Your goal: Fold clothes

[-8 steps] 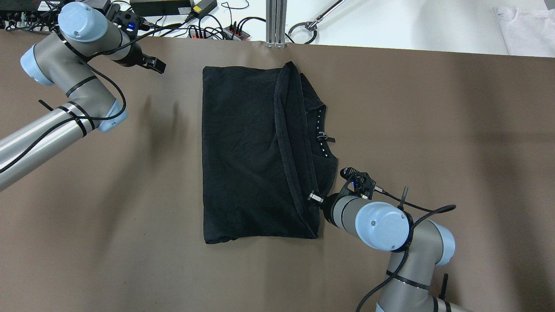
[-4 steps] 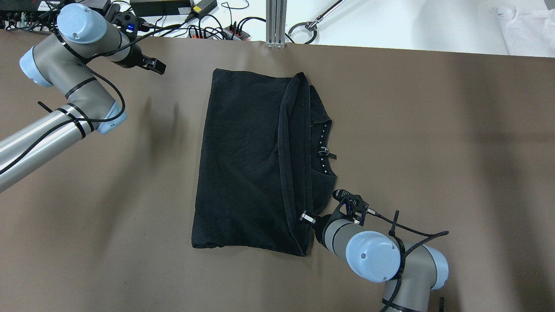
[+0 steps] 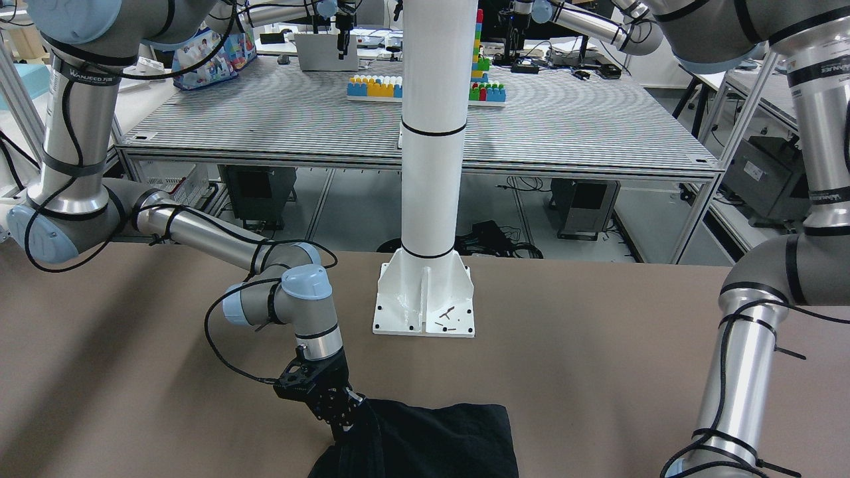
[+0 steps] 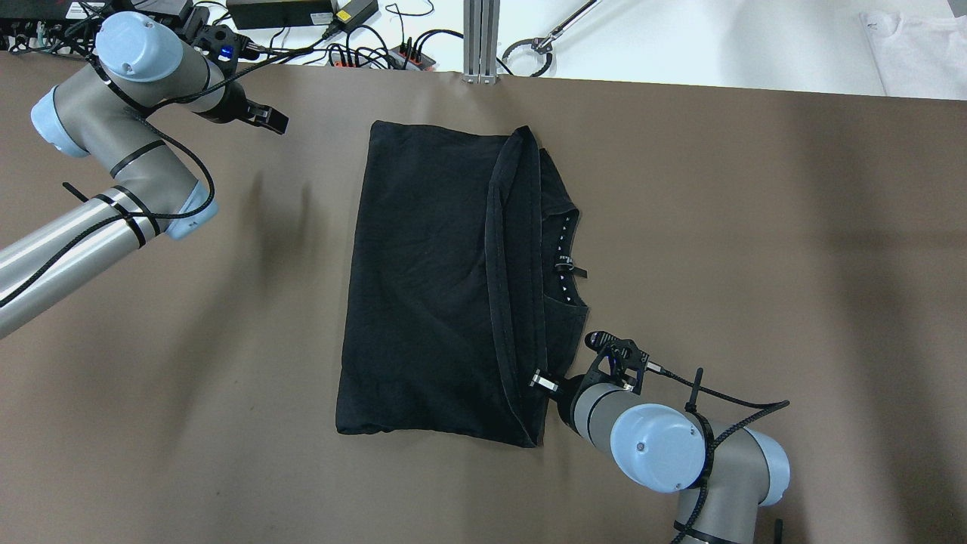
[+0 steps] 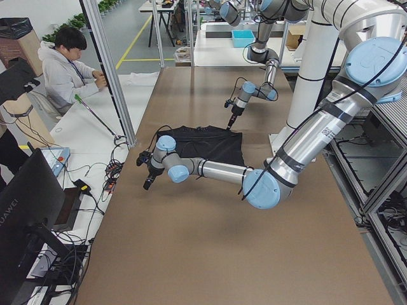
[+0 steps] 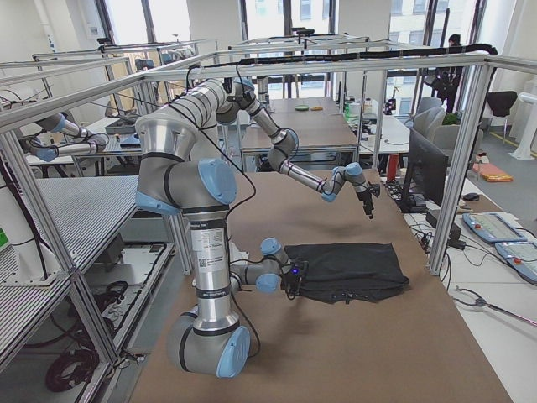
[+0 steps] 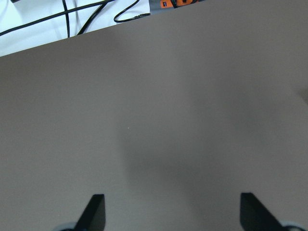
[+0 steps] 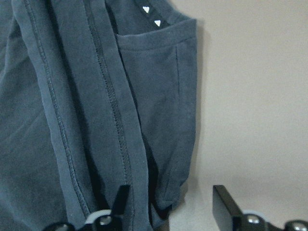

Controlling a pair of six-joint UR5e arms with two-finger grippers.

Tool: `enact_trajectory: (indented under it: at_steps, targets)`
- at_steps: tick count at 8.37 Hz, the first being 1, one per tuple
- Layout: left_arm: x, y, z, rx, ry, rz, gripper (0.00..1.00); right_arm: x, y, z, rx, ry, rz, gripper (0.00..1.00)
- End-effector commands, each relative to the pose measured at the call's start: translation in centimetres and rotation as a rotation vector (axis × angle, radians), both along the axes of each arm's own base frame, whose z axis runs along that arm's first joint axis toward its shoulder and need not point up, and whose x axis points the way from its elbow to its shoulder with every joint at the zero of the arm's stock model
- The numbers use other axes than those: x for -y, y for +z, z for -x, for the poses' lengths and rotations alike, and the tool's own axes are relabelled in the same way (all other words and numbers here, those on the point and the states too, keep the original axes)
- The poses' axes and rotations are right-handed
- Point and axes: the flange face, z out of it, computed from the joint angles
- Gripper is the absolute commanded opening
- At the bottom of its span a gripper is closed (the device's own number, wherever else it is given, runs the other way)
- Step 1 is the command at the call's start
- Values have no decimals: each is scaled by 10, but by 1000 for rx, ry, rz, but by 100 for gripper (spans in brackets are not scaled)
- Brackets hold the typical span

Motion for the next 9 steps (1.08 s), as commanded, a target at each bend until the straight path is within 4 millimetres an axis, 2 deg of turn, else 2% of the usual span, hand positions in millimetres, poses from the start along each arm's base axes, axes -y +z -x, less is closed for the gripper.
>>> enact_trajectory:
  at_steps: [1,3,4,5,6,7,9]
  targets:
    - [-1,-1,0,-6,-8,5,100,-1,-31,-33,-75,-54,-59,94]
    - [-13,-2,-18,-13,16,3,100,-1,-84,-15,-122,-69,-39,94]
    - [-14,-3,-18,-16,14,2,100,0,-102,-7,-170,-73,-22,93]
    - [-14,-2,-18,-15,14,4,100,-5,-106,7,-221,-86,-10,92]
    - [-14,-2,-18,-15,14,4,100,-6,-99,16,-265,-116,-32,89]
    - [-14,-2,-18,-15,14,4,100,-6,-103,22,-304,-181,-106,86]
    - [-14,-3,-18,-16,14,2,100,-1,-98,34,-413,-295,-259,86]
